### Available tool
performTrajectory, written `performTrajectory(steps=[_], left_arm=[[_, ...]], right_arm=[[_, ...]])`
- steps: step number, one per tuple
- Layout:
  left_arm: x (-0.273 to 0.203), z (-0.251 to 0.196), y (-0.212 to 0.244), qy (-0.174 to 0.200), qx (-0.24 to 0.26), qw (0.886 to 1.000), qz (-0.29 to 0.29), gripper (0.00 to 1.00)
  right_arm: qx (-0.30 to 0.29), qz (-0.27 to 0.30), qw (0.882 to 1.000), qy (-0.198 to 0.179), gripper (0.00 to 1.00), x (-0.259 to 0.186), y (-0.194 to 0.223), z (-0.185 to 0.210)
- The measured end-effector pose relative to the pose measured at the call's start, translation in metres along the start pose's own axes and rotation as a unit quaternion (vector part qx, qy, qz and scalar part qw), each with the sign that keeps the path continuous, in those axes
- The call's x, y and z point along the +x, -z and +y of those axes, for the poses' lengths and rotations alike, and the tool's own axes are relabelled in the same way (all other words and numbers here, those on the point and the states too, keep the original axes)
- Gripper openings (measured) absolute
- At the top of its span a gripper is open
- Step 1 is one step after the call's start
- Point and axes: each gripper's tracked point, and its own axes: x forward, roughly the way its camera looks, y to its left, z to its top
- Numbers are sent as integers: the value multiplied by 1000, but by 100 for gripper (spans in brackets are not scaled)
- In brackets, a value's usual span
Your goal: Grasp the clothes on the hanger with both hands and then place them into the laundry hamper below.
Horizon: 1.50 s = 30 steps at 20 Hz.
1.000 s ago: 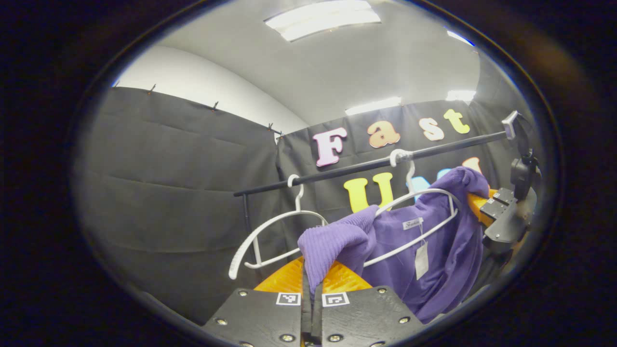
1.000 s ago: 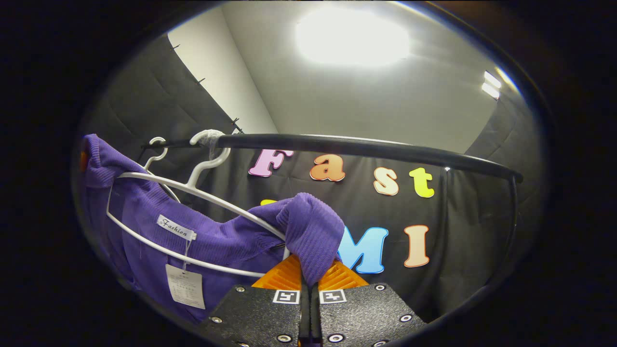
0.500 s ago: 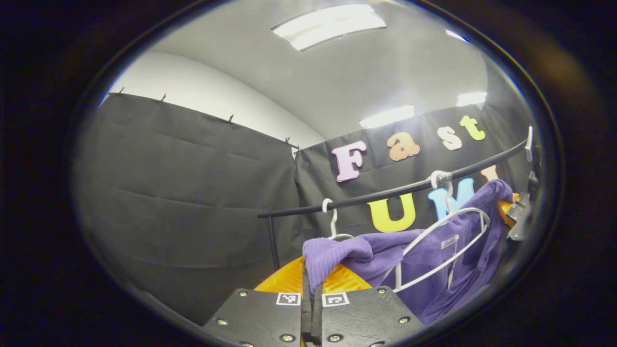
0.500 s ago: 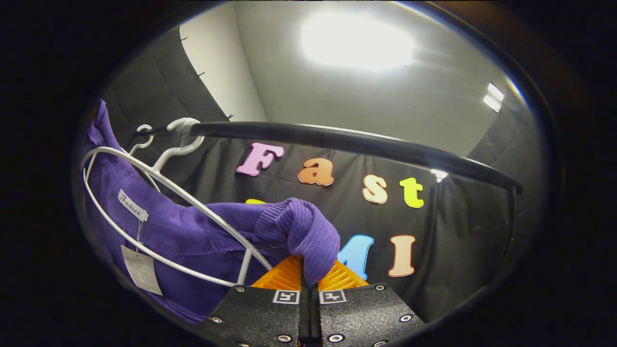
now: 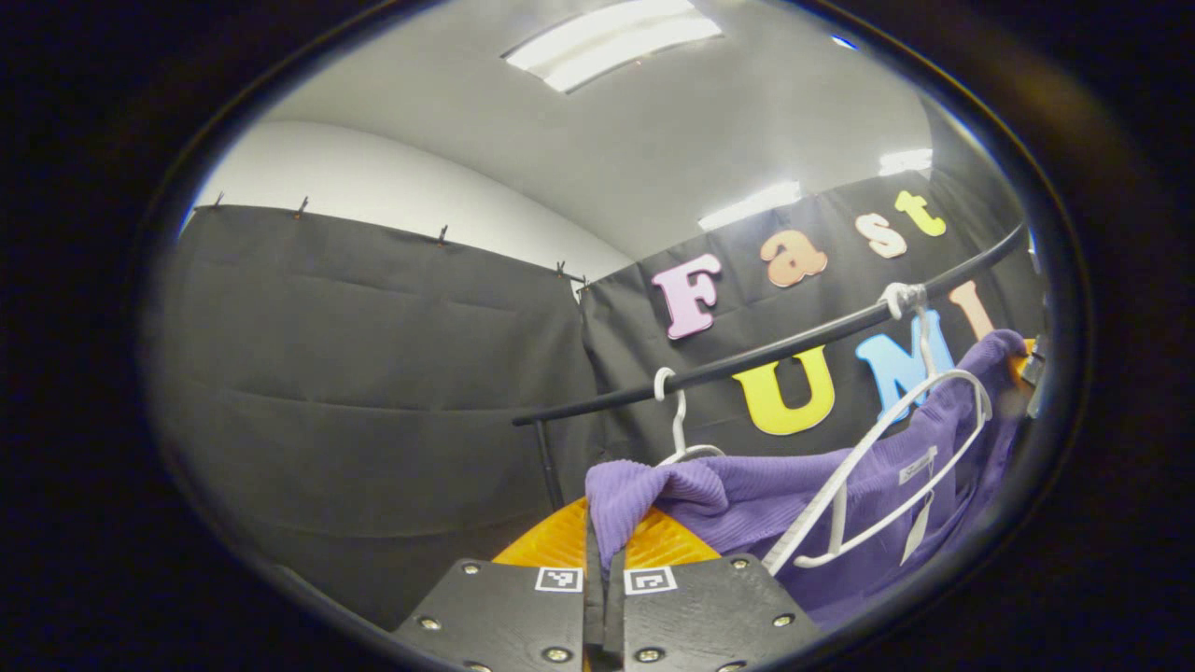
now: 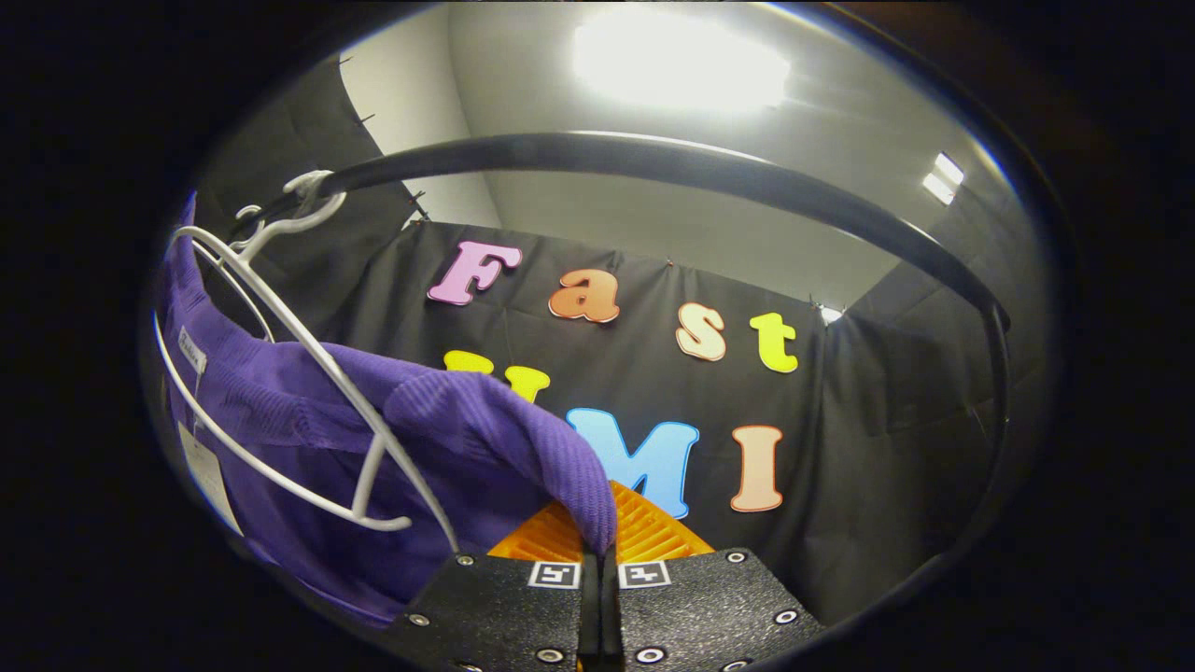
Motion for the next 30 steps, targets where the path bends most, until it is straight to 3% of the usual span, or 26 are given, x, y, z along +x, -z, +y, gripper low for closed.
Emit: performTrajectory(steps=[3, 4, 7, 8, 11, 12, 19, 22, 24, 30], left_arm=[[5, -2, 16, 9, -2, 1000, 10, 1], [6, -5, 21, 13, -3, 1000, 15, 5], [9, -11, 34, 25, -9, 999, 28, 5], [8, -12, 38, 29, -11, 999, 30, 1], [5, -20, 51, 41, -8, 998, 42, 5], [5, -25, 55, 45, -9, 998, 47, 1], [-23, -40, 78, 68, -3, 996, 60, 1], [-40, -40, 84, 85, -9, 994, 62, 6], [-50, -41, 83, 99, -20, 993, 62, 1], [-85, -42, 68, 147, -53, 987, 48, 0]], right_arm=[[2, 21, 1000, 1, 0, 4, 19, -2], [1, 28, 1000, 0, 1, 4, 25, -1], [13, 60, 998, -3, 1, 6, 48, 5], [18, 70, 997, -3, 0, 7, 55, 4], [20, 96, 995, -6, 0, 9, 80, 6], [21, 103, 994, -9, 0, 6, 89, 8], [26, 140, 990, -16, 1, -40, 116, 15], [18, 148, 989, -23, 1, -53, 117, 18], [12, 149, 988, -24, 0, -76, 111, 20], [16, 133, 991, -21, 1, -137, 64, 29]])
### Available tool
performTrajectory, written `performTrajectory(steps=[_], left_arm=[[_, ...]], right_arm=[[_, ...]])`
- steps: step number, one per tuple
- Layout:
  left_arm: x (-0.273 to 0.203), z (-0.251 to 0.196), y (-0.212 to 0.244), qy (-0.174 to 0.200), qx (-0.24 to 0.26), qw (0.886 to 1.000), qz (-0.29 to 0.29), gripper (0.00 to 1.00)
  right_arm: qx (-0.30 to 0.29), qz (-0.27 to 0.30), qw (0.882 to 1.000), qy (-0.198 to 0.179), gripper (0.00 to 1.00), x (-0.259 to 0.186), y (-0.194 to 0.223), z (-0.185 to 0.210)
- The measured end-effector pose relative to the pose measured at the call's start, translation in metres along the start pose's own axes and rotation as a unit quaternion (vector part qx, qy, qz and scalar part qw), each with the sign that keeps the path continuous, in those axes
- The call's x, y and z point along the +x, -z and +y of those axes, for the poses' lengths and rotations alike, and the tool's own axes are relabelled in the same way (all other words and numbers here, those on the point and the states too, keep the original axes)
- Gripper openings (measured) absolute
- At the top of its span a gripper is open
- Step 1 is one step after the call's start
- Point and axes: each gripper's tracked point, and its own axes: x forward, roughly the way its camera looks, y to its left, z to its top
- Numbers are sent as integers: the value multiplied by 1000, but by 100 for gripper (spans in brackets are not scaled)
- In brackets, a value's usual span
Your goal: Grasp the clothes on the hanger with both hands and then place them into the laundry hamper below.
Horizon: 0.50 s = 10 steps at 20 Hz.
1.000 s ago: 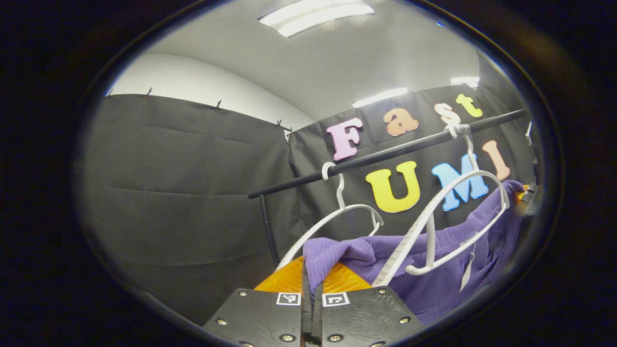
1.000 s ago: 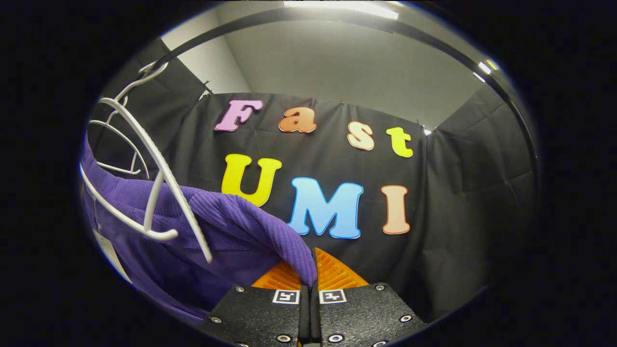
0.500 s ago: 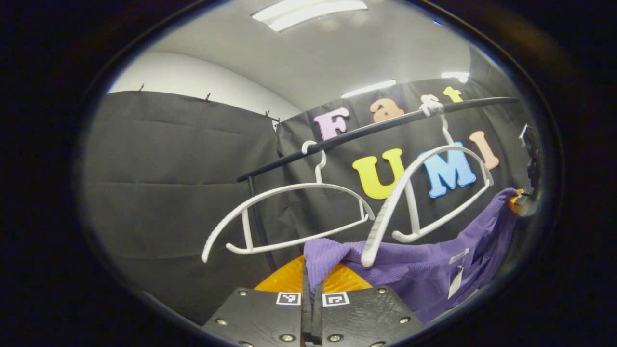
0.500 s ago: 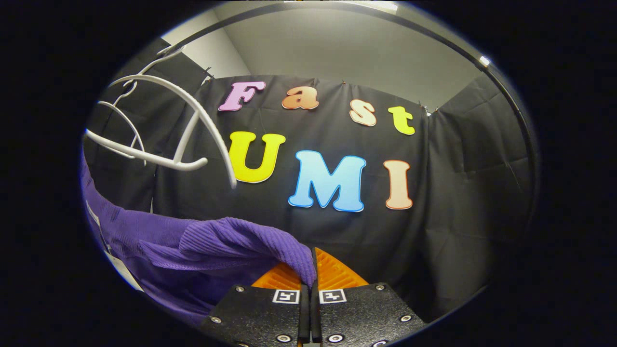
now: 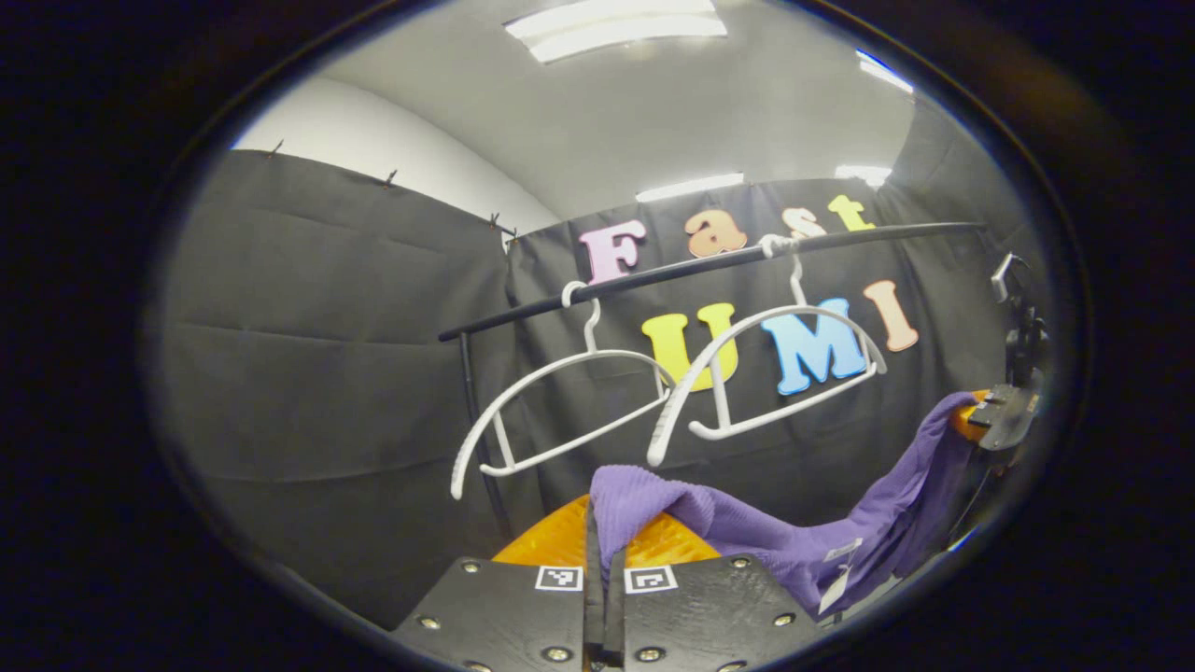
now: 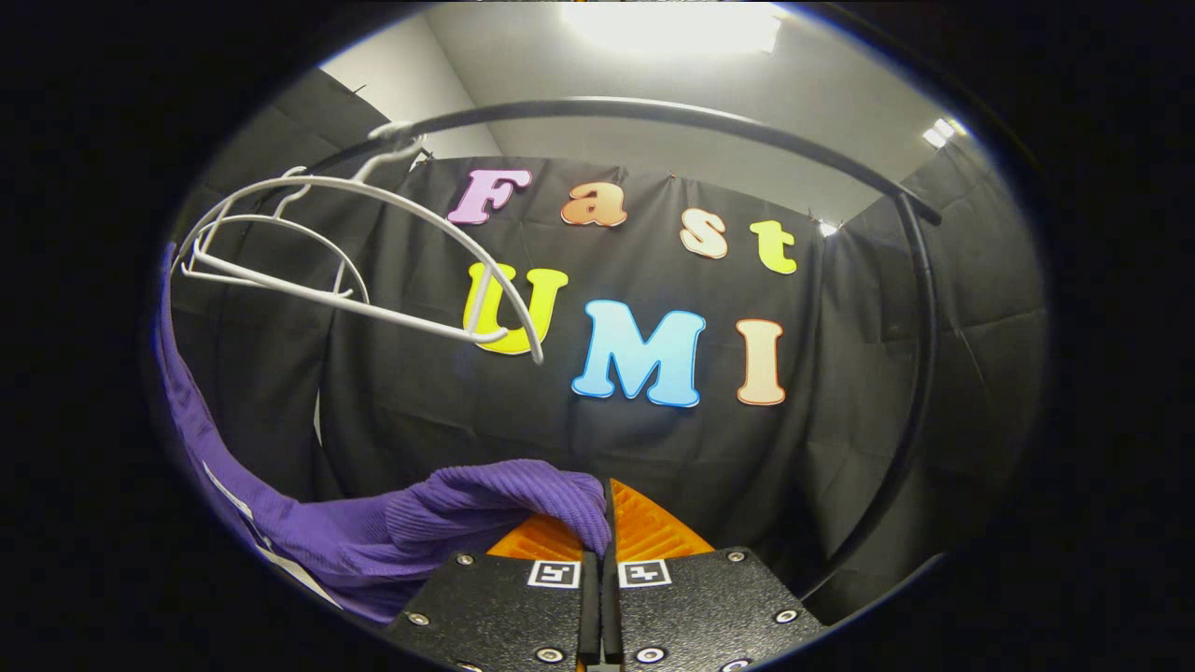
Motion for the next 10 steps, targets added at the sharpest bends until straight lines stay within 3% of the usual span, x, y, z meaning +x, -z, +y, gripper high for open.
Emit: performTrajectory(steps=[10], left_arm=[[-58, -26, -43, 90, -36, 994, -50, 1]], right_arm=[[25, -56, 998, -3, 1, -111, -82, 32]])
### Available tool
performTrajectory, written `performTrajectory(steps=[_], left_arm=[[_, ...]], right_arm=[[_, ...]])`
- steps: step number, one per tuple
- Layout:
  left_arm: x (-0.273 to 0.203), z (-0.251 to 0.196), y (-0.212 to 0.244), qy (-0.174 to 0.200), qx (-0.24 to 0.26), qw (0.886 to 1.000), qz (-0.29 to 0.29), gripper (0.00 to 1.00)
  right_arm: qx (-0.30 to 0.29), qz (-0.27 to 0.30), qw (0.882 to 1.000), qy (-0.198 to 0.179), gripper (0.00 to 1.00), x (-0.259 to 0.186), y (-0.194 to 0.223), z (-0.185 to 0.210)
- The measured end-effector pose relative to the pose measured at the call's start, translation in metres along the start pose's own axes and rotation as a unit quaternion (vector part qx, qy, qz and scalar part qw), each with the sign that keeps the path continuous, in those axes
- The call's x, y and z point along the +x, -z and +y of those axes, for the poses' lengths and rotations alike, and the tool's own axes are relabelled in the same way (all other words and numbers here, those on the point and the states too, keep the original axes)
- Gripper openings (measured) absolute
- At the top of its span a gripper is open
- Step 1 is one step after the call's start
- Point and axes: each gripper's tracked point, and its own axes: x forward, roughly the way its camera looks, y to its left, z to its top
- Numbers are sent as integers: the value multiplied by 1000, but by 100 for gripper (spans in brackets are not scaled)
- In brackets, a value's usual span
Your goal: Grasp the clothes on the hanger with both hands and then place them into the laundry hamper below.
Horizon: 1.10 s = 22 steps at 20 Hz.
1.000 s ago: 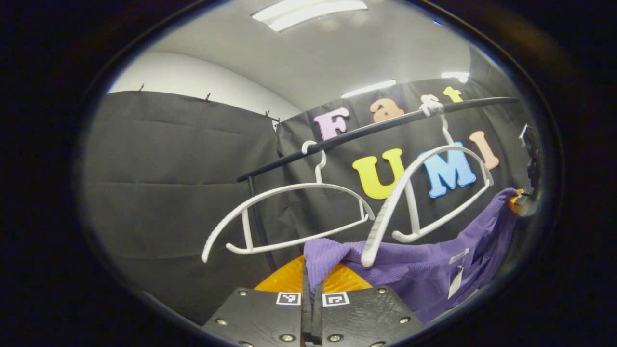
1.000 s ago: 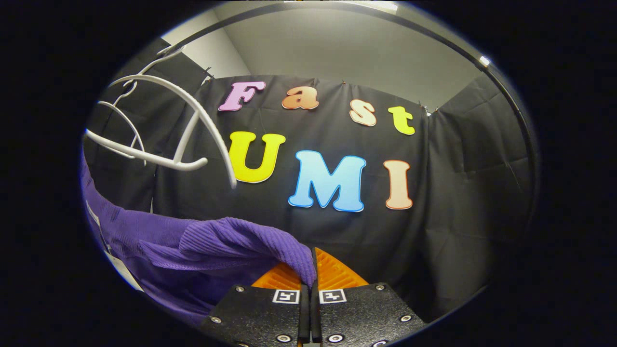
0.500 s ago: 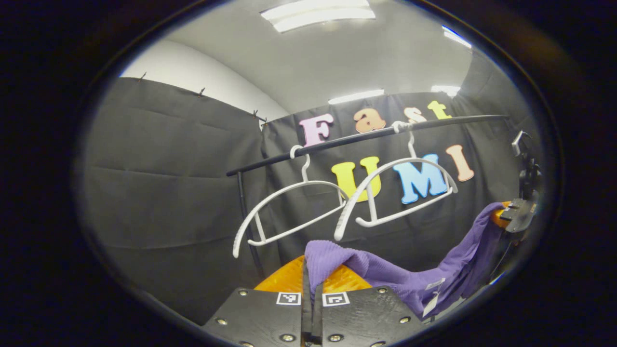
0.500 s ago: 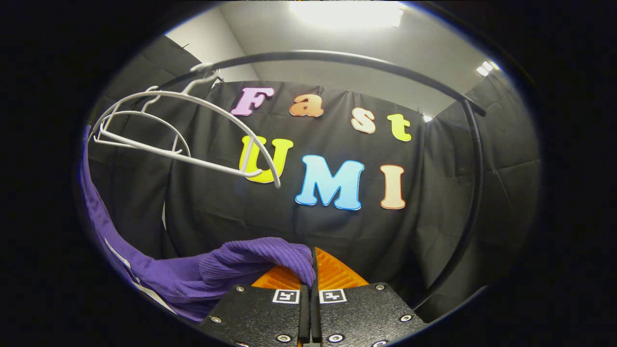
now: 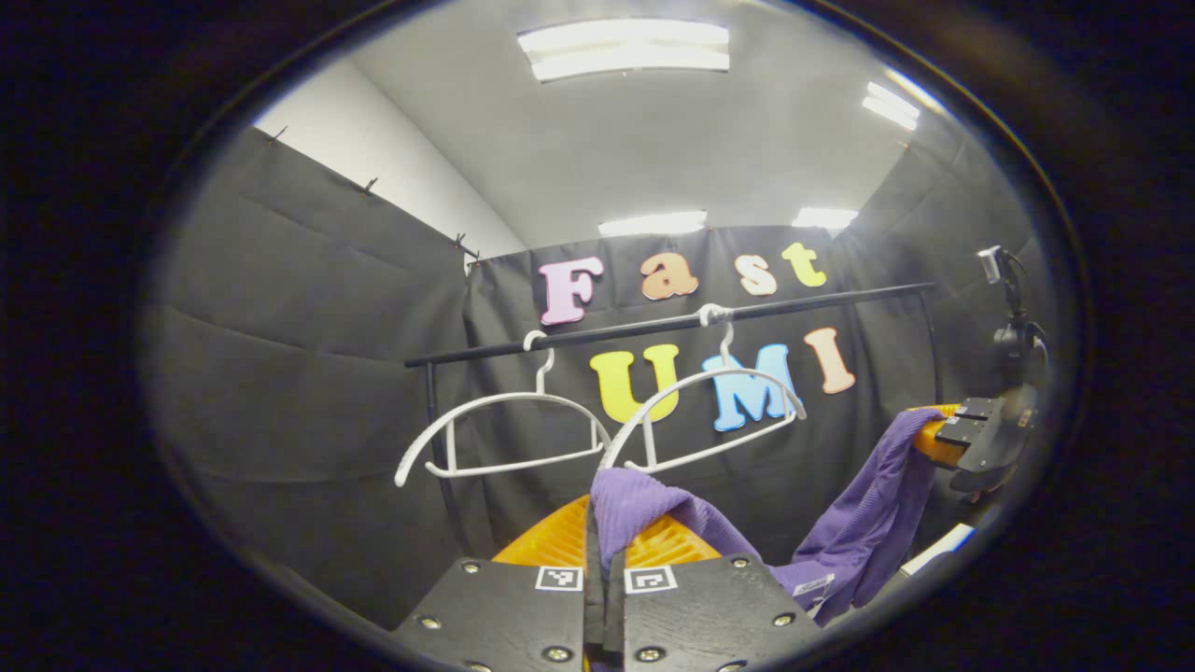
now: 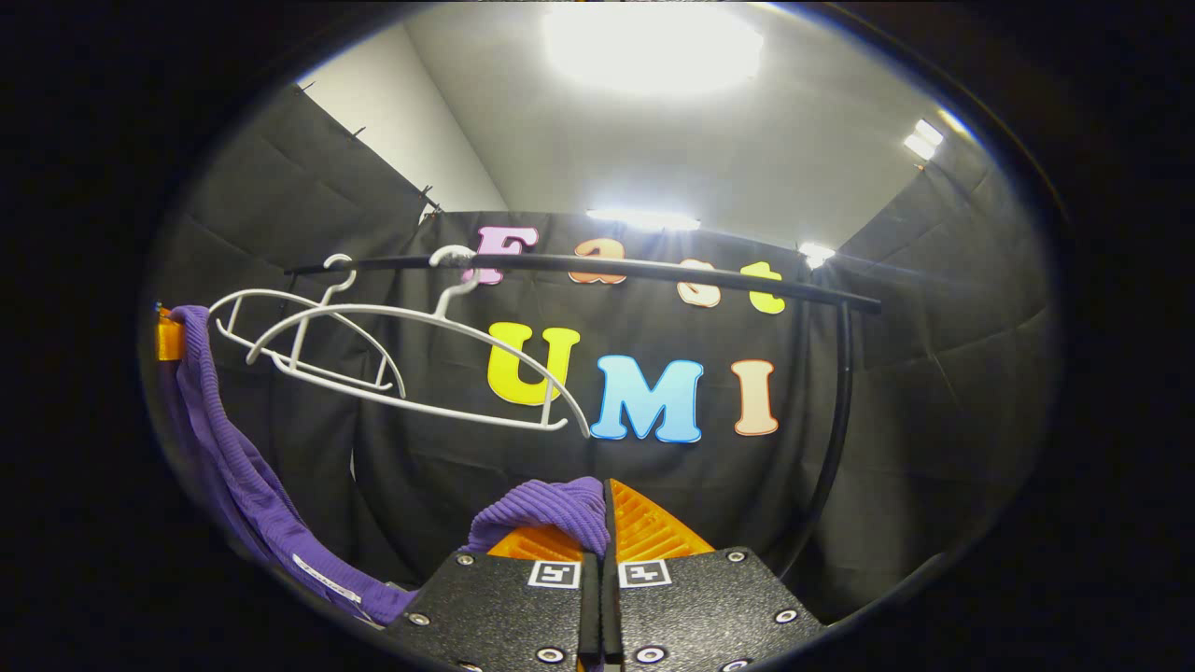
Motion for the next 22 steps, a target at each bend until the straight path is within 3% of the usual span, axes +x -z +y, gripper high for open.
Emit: performTrajectory(steps=[5, 11, 16, 17, 18, 22], left_arm=[[-24, -23, -9, 50, -14, 999, -14, 0], [-43, -45, 5, 102, -35, 994, -12, 1], [-46, -70, 41, 138, -48, 989, 9, 1], [-47, -74, 49, 142, -47, 989, 14, 6], [-48, -77, 60, 145, -46, 988, 22, 1], [-53, -89, 107, 157, -40, 985, 63, 1]], right_arm=[[7, -18, 1000, -7, 1, -47, -29, 27], [11, -15, 1000, -14, 0, -84, -30, 55], [21, 29, 999, -25, 0, -101, 2, 75], [21, 38, 999, -30, 0, -104, 12, 82], [22, 48, 998, -34, 0, -109, 23, 87], [32, 94, 994, -50, 1, -122, 66, 109]])
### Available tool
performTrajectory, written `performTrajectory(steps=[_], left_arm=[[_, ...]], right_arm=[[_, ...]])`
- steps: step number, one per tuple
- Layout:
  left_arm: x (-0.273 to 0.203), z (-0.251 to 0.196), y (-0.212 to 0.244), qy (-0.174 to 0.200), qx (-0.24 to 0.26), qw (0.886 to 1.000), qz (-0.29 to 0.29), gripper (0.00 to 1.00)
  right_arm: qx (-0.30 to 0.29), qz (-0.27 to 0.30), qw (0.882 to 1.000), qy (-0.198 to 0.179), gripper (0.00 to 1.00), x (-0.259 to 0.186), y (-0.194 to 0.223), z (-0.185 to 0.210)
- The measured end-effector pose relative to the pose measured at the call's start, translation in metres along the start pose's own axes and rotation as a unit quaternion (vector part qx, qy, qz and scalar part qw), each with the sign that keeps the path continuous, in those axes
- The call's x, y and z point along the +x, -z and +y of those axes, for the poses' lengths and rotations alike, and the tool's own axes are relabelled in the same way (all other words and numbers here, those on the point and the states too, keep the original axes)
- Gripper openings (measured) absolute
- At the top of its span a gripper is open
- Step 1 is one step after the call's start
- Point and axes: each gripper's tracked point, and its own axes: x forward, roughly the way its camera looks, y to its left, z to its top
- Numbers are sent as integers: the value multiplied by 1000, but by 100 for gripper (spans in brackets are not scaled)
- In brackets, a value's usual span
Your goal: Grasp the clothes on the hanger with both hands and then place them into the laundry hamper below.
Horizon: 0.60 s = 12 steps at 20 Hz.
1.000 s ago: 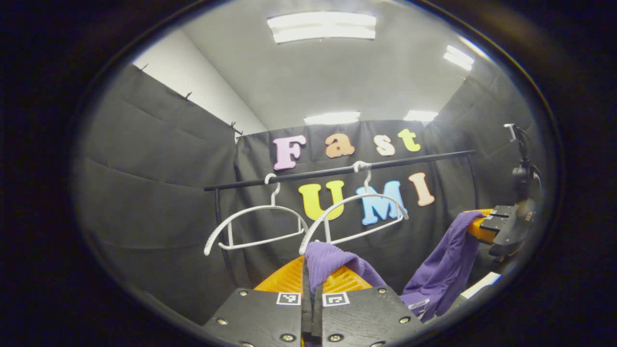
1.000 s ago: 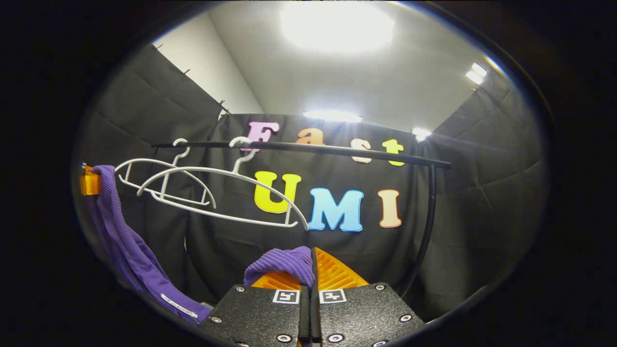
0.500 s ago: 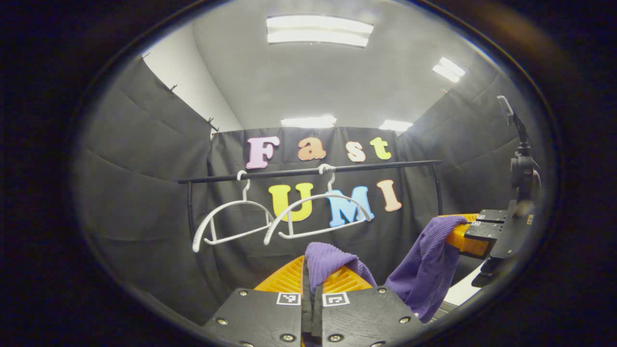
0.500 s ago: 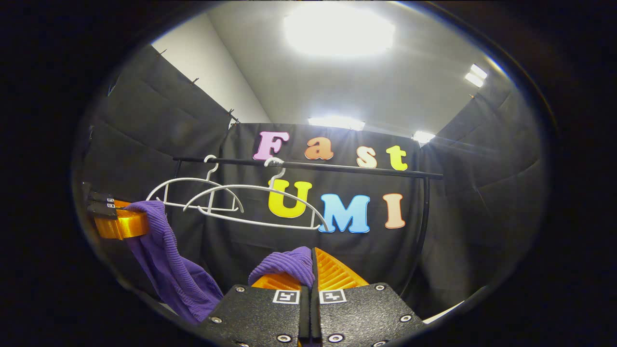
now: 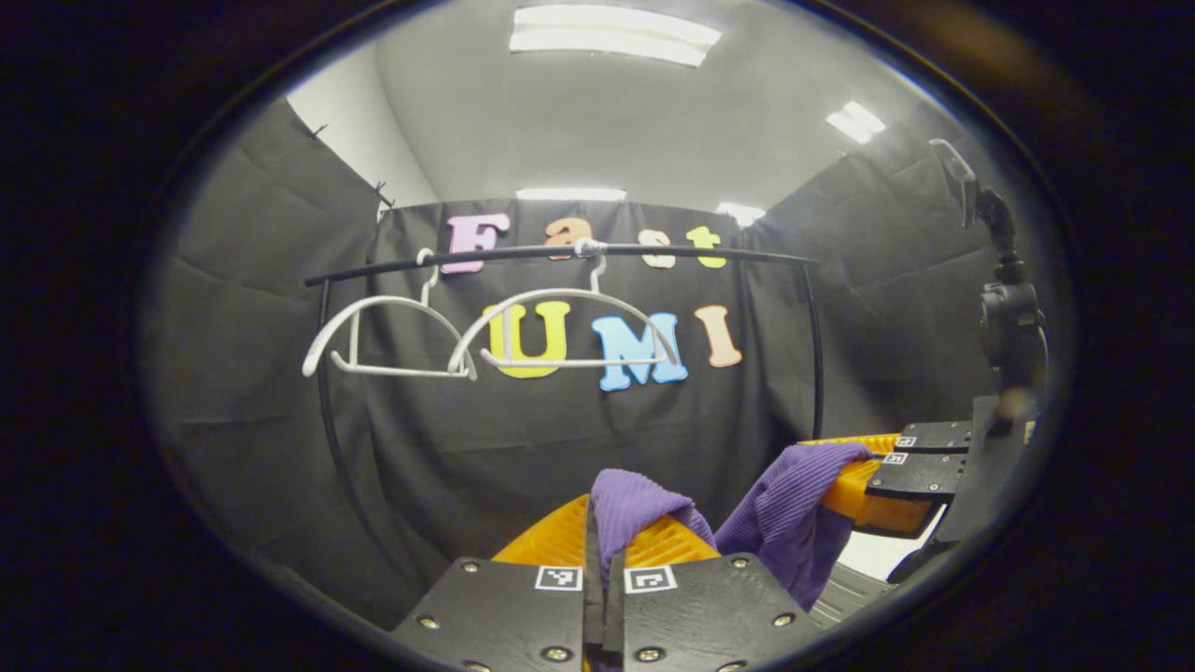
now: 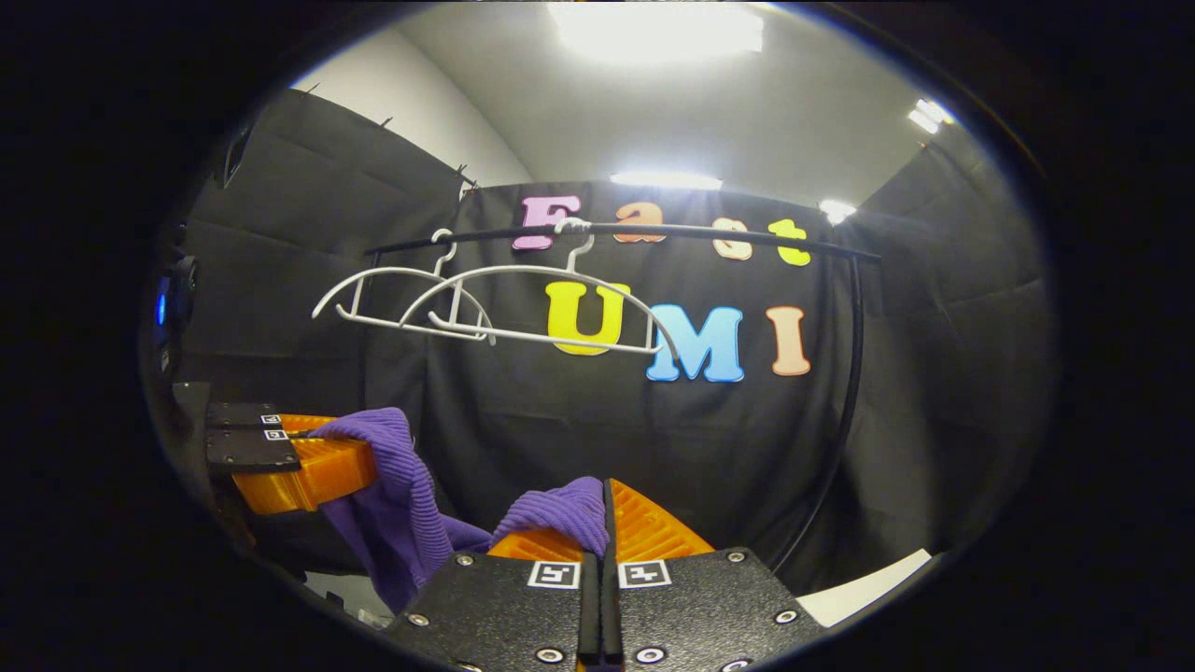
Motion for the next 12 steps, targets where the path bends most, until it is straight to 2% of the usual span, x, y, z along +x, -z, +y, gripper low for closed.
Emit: performTrajectory(steps=[1, 2, 3, 12], left_arm=[[-1, -1, 13, 0, 3, 1000, 11, 5], [-3, -2, 26, -2, 6, 1000, 21, 5], [-3, -1, 39, -4, 5, 999, 32, 1], [-2, -1, 139, -10, -5, 991, 132, 1]], right_arm=[[4, 13, 1000, -3, 0, -1, 12, 3], [7, 26, 1000, -6, 0, -1, 25, 7], [9, 38, 999, -7, 1, -2, 37, 9], [-3, 142, 990, -16, 0, -8, 130, 21]])
